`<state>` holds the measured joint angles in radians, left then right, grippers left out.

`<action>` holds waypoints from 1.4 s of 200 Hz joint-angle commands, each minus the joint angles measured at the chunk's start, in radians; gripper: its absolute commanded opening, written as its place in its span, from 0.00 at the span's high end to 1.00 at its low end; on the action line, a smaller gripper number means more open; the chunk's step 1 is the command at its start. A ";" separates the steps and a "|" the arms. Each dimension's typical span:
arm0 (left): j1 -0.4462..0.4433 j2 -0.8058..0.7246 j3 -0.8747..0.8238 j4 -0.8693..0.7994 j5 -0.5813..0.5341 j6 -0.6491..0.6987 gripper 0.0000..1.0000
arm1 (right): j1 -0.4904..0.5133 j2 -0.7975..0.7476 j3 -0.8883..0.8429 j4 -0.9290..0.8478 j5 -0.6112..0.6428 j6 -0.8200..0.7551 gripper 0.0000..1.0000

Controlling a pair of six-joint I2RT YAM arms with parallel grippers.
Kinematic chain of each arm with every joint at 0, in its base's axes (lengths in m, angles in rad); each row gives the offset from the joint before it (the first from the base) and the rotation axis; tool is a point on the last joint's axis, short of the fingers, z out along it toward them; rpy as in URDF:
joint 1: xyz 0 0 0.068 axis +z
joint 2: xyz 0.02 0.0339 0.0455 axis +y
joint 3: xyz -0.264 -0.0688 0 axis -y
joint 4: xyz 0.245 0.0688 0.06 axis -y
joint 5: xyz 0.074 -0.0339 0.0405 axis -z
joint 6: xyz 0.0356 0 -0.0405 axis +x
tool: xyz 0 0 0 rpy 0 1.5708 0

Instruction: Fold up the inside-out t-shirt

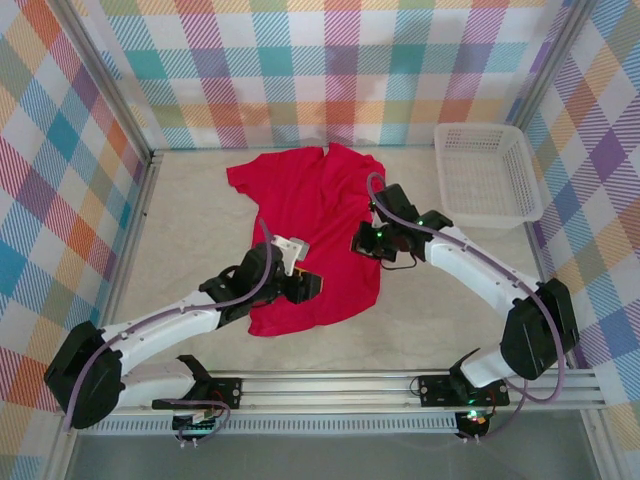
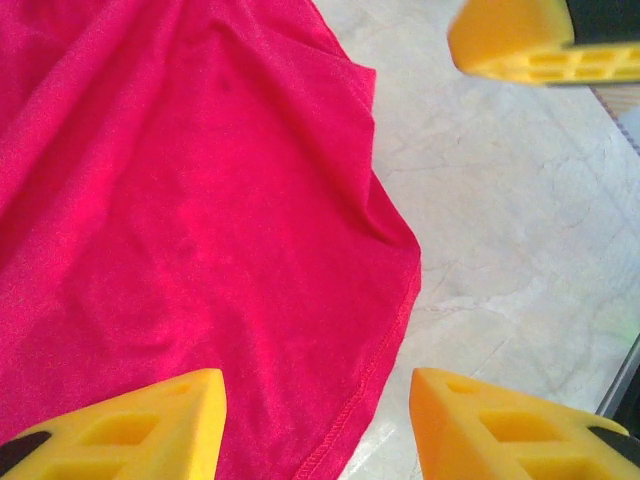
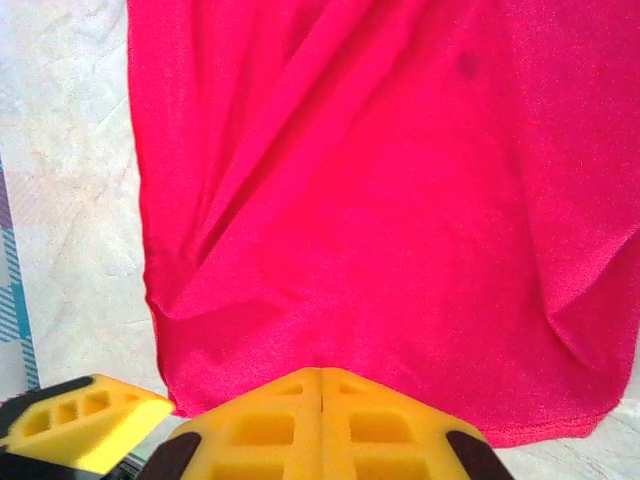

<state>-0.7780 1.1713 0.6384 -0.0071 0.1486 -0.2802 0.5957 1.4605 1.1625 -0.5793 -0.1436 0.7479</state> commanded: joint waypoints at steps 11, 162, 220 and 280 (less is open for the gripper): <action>-0.018 0.044 0.049 -0.084 -0.085 0.042 0.49 | -0.002 0.030 -0.046 -0.067 0.034 -0.044 1.00; -0.017 0.027 0.034 -0.142 -0.245 -0.014 0.49 | 0.078 0.223 -0.253 0.059 0.114 -0.004 0.83; -0.024 -0.003 -0.024 -0.004 -0.072 0.070 0.47 | 0.078 0.071 -0.143 -0.060 0.087 -0.019 1.00; -0.093 0.050 -0.022 0.096 0.039 0.150 0.26 | 0.078 -0.032 -0.032 -0.096 0.098 -0.008 1.00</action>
<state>-0.8299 1.1965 0.6243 0.0116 0.1230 -0.1822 0.6682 1.4418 1.0866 -0.6369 -0.0437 0.7410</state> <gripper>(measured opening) 0.703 0.064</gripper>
